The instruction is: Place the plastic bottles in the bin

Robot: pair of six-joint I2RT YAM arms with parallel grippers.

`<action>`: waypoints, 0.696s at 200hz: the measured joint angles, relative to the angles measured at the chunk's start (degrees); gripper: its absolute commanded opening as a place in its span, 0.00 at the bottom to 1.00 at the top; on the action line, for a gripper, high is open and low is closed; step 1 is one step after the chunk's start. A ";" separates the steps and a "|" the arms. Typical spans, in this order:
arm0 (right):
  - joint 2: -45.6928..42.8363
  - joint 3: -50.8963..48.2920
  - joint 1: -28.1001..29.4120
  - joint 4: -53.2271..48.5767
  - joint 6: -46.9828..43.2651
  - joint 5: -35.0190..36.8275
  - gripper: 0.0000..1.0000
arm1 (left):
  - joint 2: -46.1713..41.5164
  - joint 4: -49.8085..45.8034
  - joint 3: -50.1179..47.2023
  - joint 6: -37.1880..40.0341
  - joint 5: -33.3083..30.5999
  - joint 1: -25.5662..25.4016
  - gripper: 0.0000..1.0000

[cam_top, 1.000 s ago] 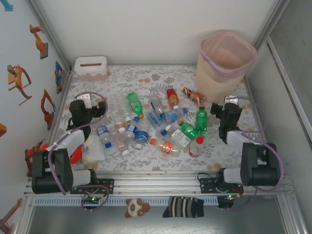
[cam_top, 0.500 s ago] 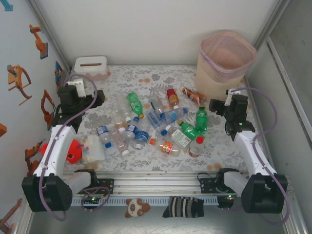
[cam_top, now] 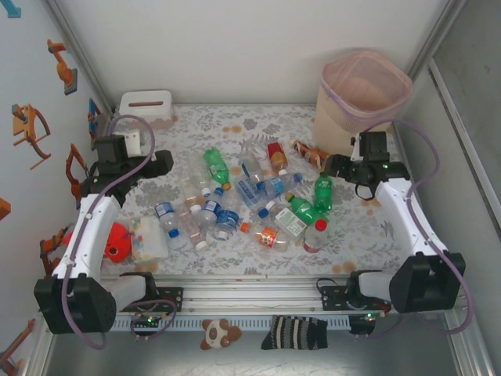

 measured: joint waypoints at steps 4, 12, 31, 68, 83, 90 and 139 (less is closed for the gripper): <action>0.59 0.17 0.24 -0.42 0.00 0.04 0.80 | 0.26 0.02 -0.11 -0.02 0.02 0.02 0.97; 1.95 0.42 0.66 -1.16 0.02 0.20 0.80 | 0.79 -0.02 -0.31 -0.02 0.15 0.11 0.97; 5.31 0.81 1.25 -2.40 0.33 0.83 0.78 | 1.57 -0.11 -0.66 -0.13 0.66 0.35 0.97; 9.92 0.59 3.52 -1.57 1.75 2.23 0.73 | 1.73 -0.13 -0.81 -0.22 1.75 1.57 0.97; 12.04 0.55 4.72 -0.79 2.38 2.97 0.73 | 1.73 -0.11 -0.85 -0.22 1.79 2.08 0.97; 13.27 0.55 5.18 -0.35 2.58 3.23 0.72 | 1.73 -0.11 -0.87 -0.24 1.81 2.27 0.97; 19.19 -0.46 5.60 2.23 3.02 5.03 0.72 | 1.73 -0.09 -1.01 -0.22 1.79 2.51 0.97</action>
